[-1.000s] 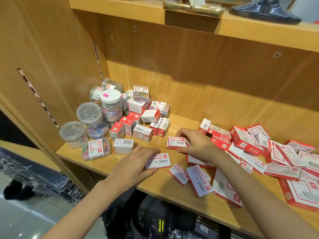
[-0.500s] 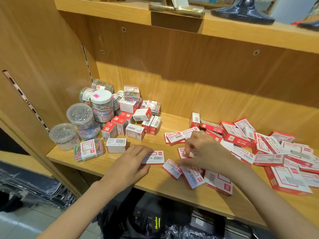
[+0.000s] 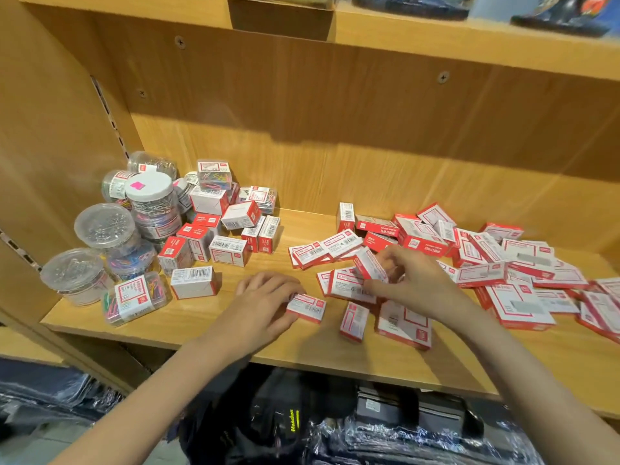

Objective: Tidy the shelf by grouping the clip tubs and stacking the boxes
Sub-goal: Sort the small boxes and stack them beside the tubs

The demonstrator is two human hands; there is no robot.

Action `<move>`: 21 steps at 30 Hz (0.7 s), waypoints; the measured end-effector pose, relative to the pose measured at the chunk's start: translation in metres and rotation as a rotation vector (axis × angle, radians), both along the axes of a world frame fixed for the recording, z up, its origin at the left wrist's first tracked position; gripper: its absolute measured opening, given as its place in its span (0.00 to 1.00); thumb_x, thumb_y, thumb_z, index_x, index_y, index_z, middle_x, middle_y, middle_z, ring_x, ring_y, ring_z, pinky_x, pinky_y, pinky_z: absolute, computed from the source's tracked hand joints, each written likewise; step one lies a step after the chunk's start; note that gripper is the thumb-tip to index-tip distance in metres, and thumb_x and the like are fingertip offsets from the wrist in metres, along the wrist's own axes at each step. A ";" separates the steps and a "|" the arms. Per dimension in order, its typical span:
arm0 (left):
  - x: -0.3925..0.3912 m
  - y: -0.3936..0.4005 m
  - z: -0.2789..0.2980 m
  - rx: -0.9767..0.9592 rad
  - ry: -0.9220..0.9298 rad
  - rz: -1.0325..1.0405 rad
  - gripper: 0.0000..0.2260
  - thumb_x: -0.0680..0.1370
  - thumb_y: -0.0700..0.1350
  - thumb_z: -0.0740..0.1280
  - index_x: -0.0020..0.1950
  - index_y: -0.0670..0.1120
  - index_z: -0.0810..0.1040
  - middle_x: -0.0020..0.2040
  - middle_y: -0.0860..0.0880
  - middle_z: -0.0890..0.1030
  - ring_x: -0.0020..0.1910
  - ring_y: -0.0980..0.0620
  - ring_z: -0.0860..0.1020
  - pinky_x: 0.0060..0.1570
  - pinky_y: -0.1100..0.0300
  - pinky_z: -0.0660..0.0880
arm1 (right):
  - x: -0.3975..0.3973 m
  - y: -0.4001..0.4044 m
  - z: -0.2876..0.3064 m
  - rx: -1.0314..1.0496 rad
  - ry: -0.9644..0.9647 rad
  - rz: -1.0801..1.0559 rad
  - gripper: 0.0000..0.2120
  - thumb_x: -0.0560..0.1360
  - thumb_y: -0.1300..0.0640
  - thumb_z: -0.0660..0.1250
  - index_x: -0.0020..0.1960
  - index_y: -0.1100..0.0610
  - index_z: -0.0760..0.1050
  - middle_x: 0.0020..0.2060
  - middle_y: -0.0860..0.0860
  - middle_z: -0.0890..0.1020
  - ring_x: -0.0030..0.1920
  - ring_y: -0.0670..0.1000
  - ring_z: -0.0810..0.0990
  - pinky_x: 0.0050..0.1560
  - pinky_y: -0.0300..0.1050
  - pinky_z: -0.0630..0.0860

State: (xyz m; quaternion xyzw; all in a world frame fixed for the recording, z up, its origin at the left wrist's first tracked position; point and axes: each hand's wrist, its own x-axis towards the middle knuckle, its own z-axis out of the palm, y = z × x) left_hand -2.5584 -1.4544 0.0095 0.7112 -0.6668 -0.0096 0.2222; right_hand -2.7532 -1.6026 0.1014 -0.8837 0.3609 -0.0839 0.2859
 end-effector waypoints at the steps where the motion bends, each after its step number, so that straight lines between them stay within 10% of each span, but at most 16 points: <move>1: 0.001 -0.003 0.002 0.004 0.003 0.014 0.23 0.73 0.61 0.52 0.60 0.52 0.75 0.60 0.55 0.76 0.60 0.58 0.62 0.57 0.56 0.59 | 0.003 -0.006 0.002 -0.046 0.000 0.017 0.11 0.69 0.51 0.72 0.45 0.51 0.71 0.36 0.44 0.76 0.37 0.45 0.74 0.33 0.38 0.67; 9: -0.011 -0.009 0.015 -0.061 0.056 -0.019 0.20 0.74 0.56 0.54 0.59 0.51 0.76 0.57 0.56 0.76 0.60 0.58 0.66 0.57 0.61 0.58 | 0.018 -0.013 -0.036 -0.232 0.177 0.199 0.23 0.70 0.51 0.71 0.62 0.53 0.68 0.58 0.49 0.74 0.58 0.49 0.69 0.58 0.43 0.66; 21: -0.048 -0.040 0.009 0.066 -0.017 -0.371 0.23 0.72 0.59 0.61 0.64 0.52 0.72 0.59 0.54 0.76 0.59 0.58 0.67 0.59 0.64 0.62 | -0.064 -0.041 0.000 -0.022 0.101 -0.084 0.13 0.69 0.53 0.72 0.52 0.49 0.73 0.46 0.43 0.79 0.42 0.42 0.75 0.40 0.38 0.71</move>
